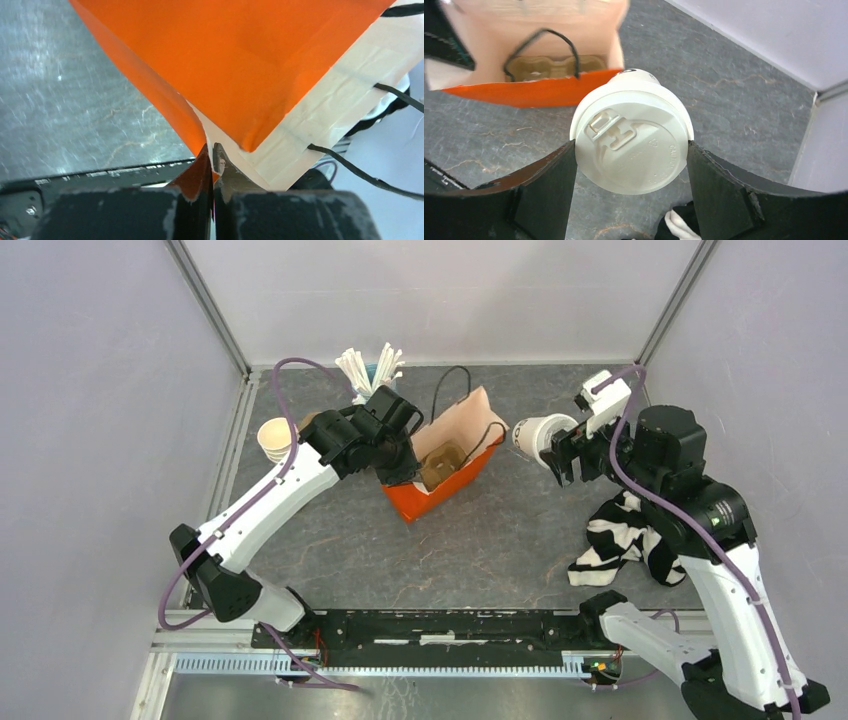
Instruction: Pack the takeout coffee
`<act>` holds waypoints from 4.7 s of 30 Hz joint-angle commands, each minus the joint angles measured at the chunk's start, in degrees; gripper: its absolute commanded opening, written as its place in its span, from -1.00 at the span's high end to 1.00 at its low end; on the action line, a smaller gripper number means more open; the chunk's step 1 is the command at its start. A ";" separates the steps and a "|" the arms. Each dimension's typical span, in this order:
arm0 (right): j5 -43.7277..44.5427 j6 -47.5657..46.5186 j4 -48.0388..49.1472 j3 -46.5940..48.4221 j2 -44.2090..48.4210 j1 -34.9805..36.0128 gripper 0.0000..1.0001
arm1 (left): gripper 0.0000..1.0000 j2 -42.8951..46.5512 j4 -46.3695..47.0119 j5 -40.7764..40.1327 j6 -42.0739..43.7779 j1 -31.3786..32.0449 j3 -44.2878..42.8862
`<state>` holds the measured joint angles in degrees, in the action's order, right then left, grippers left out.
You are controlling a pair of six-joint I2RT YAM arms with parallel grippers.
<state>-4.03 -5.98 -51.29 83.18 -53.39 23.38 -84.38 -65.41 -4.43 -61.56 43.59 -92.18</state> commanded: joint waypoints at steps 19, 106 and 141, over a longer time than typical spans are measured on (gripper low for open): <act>-10.45 -15.00 -1.30 -6.61 6.95 12.49 0.29 | 0.78 14.72 35.15 -6.53 34.38 2.99 29.26; -7.16 -53.88 10.15 -14.81 -3.89 23.37 0.43 | 0.82 9.24 25.37 -1.91 26.87 2.99 19.74; 13.65 -59.18 19.38 -21.73 -15.85 34.68 0.46 | 0.83 15.27 28.77 3.44 28.90 2.99 26.88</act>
<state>10.13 -64.40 -34.28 62.85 -70.35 58.17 -70.87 -38.81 -2.37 -33.41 46.37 -65.63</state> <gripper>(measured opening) 0.795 0.090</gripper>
